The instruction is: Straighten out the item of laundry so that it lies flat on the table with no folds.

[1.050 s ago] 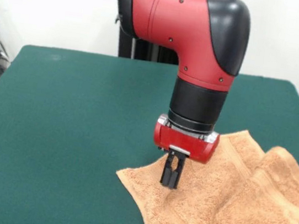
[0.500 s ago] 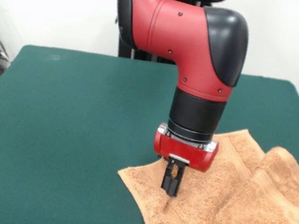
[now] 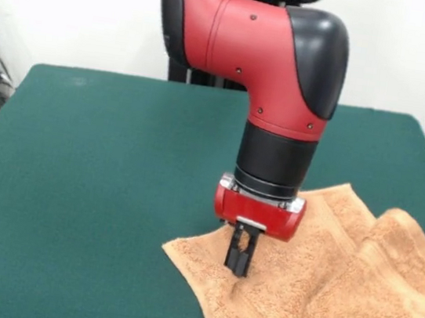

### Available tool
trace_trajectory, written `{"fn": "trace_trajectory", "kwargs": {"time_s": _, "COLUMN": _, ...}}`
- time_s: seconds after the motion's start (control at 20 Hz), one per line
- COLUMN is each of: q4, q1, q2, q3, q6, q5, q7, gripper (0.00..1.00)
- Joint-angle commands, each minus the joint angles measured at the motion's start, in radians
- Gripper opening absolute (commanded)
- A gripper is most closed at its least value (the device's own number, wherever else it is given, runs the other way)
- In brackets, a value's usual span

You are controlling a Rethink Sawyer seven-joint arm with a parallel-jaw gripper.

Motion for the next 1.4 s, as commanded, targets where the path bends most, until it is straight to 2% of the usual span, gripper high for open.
{"fn": "trace_trajectory", "kwargs": {"time_s": 0.05, "q4": 0.025, "q1": -0.131, "q2": -0.065, "q3": 0.138, "q6": 0.162, "q5": -0.134, "q7": -0.088, "gripper": 0.0}}
{"fn": "trace_trajectory", "kwargs": {"time_s": 0.3, "q4": 0.034, "q1": -0.225, "q2": -0.113, "q3": 0.177, "q6": 0.228, "q5": -0.228, "q7": -0.145, "gripper": 0.0}}
{"fn": "trace_trajectory", "kwargs": {"time_s": 0.5, "q4": 0.056, "q1": -0.257, "q2": -0.136, "q3": 0.2, "q6": 0.243, "q5": -0.292, "q7": -0.129, "gripper": 0.0}}
{"fn": "trace_trajectory", "kwargs": {"time_s": 1.0, "q4": 0.043, "q1": -0.262, "q2": -0.115, "q3": 0.231, "q6": 0.224, "q5": -0.345, "q7": -0.037, "gripper": 0.0}}
{"fn": "trace_trajectory", "kwargs": {"time_s": 1.4, "q4": 0.086, "q1": -0.227, "q2": -0.172, "q3": 0.198, "q6": 0.265, "q5": -0.332, "q7": 0.016, "gripper": 0.0}}
